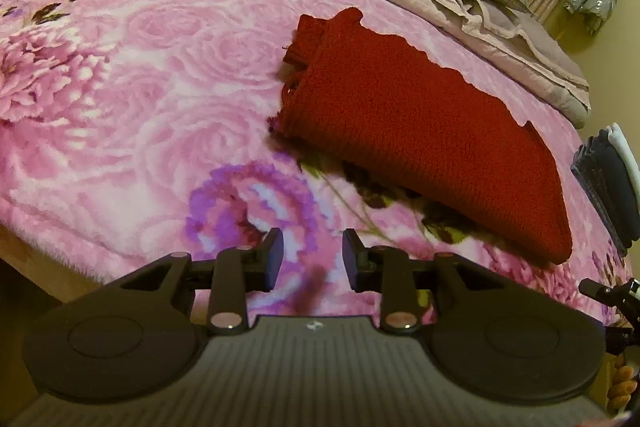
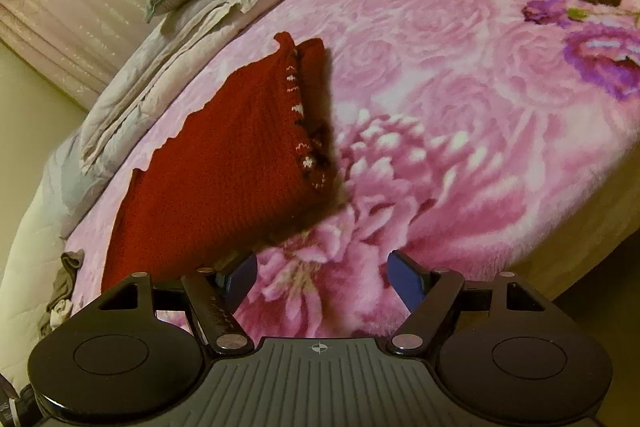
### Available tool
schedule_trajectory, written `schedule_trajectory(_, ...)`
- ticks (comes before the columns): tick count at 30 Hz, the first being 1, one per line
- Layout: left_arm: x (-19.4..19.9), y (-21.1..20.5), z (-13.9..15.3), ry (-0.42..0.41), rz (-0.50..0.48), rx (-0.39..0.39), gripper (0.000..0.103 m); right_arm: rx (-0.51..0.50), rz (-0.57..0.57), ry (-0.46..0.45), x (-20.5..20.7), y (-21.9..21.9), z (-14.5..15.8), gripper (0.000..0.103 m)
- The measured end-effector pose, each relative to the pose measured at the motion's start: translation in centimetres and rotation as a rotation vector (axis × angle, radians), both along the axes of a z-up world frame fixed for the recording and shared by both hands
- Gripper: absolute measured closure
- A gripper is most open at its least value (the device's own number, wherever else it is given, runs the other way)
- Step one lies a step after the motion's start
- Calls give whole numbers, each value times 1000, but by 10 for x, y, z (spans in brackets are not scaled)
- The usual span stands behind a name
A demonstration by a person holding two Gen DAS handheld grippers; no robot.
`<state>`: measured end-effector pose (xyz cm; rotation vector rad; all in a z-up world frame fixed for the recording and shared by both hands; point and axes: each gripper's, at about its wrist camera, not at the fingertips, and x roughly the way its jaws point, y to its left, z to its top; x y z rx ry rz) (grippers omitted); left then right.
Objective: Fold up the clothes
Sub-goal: 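Open both grippers and withdraw them from the folded sweater, then grasp the folded sweater edge again with both grippers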
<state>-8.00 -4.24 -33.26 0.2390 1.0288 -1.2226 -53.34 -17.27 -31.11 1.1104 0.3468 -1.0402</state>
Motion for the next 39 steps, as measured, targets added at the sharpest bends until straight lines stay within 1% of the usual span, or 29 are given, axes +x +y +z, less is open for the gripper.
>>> schedule_trajectory(10, 1, 8, 4, -7, 13, 4, 76, 9, 0, -2, -1, 5, -1, 28)
schedule_trajectory(21, -3, -8, 7, -29, 8, 12, 75, 6, -1, 5, -3, -4, -2, 28)
schedule_trajectory(24, -3, -17, 7, -37, 0, 4, 75, -33, -19, 31, 0, -10, 1, 28)
schedule_trajectory(27, 1, -29, 8, -65, 0, -12, 75, -110, -20, 76, 7, -17, 9, 28)
schedule_trajectory(29, 9, -39, 8, -79, 14, -23, 75, -146, -8, 76, 11, -25, 10, 29)
schedule_trajectory(30, 14, -43, 8, -80, 24, -28, 73, -164, -3, 75, 13, -28, 11, 29)
schedule_trajectory(32, 27, -53, 4, -62, 47, -41, 68, -173, 1, 57, 15, -38, 8, 43)
schedule_trajectory(33, 34, -56, 2, -52, 60, -47, 65, -169, 0, 43, 16, -44, 6, 43)
schedule_trajectory(37, 59, -72, -11, 6, 125, -68, 65, -130, -18, -40, 15, -65, -8, 43)
schedule_trajectory(39, 67, -77, -18, 45, 147, -88, 65, -118, -25, -60, 16, -73, -12, 43)
